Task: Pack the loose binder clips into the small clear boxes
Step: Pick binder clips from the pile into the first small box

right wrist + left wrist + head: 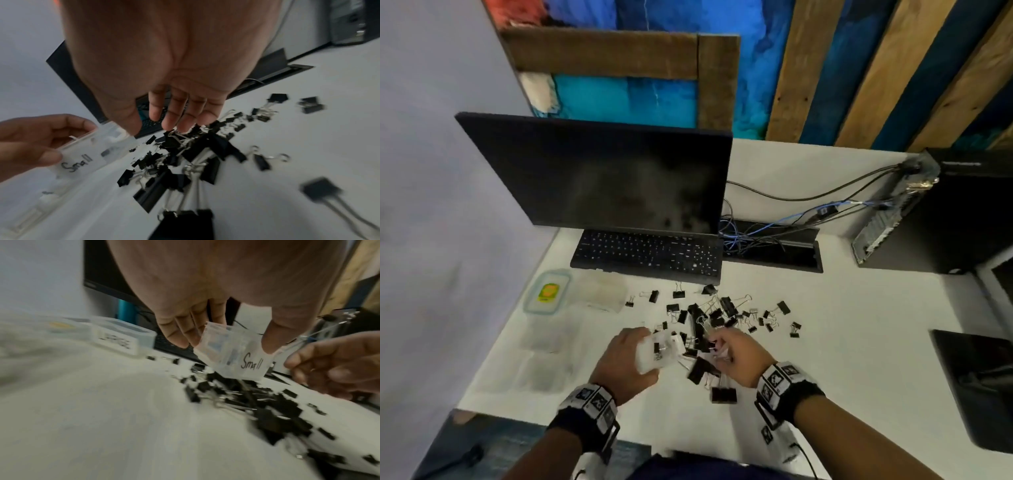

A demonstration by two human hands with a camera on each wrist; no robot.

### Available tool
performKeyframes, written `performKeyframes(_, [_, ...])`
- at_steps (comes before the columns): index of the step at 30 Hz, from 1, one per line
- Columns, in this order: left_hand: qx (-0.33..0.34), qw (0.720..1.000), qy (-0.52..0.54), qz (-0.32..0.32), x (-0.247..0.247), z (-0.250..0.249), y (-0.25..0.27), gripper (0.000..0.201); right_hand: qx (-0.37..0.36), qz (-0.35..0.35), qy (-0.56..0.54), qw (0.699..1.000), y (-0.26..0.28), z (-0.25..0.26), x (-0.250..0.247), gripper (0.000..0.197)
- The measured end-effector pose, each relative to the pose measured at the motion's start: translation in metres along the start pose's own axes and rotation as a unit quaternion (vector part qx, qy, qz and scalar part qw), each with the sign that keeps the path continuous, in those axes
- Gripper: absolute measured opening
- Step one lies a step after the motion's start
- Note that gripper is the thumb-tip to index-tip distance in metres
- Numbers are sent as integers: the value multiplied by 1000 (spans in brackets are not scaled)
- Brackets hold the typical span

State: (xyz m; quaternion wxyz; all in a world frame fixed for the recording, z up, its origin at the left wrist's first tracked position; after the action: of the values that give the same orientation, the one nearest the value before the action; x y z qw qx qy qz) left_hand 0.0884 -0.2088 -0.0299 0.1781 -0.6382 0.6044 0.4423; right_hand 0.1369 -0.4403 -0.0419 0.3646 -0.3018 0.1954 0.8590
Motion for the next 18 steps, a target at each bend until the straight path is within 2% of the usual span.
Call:
performKeyframes(4, [-64, 990, -119, 33, -13, 60, -11, 74, -6, 44, 91, 995, -57, 34, 16, 21])
performKeyframes(7, [-101, 983, -137, 68, -12, 82, -23, 72, 0, 90, 149, 985, -97, 43, 35, 25])
performKeyframes(11, [-78, 976, -181, 94, -9, 81, -33, 67, 49, 136, 207, 968, -131, 33, 50, 31])
performKeyframes(14, [-76, 974, -180, 112, -6, 83, -42, 67, 78, 147, 239, 957, -146, 24, 57, 31])
performKeyframes(18, [-77, 974, -176, 124, -3, 89, -44, 69, 100, 206, 276, 933, -157, 19, 73, 29])
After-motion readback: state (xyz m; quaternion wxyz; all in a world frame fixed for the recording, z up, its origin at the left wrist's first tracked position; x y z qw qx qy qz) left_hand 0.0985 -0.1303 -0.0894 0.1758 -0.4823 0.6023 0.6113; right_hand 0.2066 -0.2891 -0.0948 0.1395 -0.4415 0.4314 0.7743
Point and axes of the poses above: each hand's wrist, its own y-axis away from the middle knuckle, its own x-axis out of the palm, z = x × y, the point moved 9 cm from there along -y, towards the middle knuckle, and after that the axes turned 13 degrees about -x, right-handed, at the moved point
